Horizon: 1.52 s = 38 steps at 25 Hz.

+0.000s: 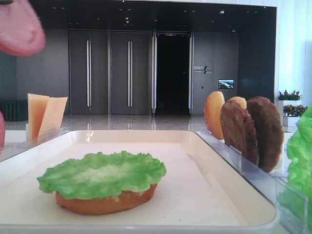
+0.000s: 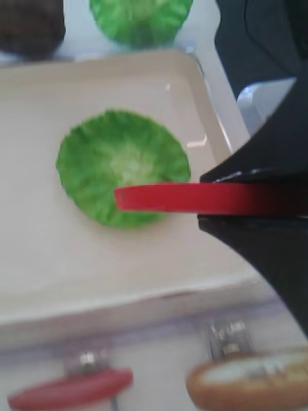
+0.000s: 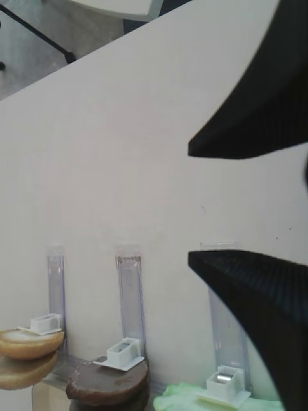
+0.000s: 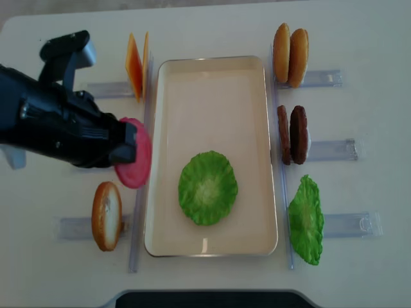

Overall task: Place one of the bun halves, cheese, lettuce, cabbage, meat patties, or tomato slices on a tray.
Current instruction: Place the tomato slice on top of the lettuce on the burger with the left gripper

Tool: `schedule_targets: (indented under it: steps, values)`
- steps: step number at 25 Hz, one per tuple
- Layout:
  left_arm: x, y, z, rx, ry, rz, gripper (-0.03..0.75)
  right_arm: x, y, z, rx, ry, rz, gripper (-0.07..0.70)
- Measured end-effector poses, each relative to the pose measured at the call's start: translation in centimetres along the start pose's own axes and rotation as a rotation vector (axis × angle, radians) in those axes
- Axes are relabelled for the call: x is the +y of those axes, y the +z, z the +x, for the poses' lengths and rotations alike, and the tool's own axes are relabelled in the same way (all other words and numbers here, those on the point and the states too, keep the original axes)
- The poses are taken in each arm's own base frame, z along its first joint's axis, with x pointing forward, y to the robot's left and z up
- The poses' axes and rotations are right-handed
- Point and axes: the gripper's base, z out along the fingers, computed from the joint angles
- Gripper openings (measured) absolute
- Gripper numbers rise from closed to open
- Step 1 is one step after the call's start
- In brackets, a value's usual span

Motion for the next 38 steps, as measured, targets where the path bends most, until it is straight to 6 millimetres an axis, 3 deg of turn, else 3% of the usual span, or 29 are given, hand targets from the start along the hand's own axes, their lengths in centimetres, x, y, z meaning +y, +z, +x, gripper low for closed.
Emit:
schedule_targets:
  steps: [6, 11, 24, 30, 38]
  values:
    - [-2.0, 3.6, -0.4, -0.008, 0.031, 0.325, 0.051, 0.0, 0.0, 0.0, 0.000, 0.000, 0.000, 0.347]
    - [-3.1, 5.2, -1.4, -0.055, -0.015, 0.514, 0.051, 0.0, 0.0, 0.0, 0.000, -0.004, -0.011, 0.347]
    - [-2.5, 7.1, -0.8, -0.021, -0.029, 0.511, 0.051, 0.0, 0.0, 0.0, -0.001, -0.009, -0.026, 0.347]
    - [-0.7, 8.8, 1.4, -0.029, -0.042, 0.448, 0.051, 0.0, 0.0, 0.0, -0.001, -0.009, -0.026, 0.347]
    - [0.1, 12.5, 1.8, 0.002, -0.100, 0.479, 0.051, 0.0, 0.0, 0.0, -0.001, -0.010, -0.026, 0.347]
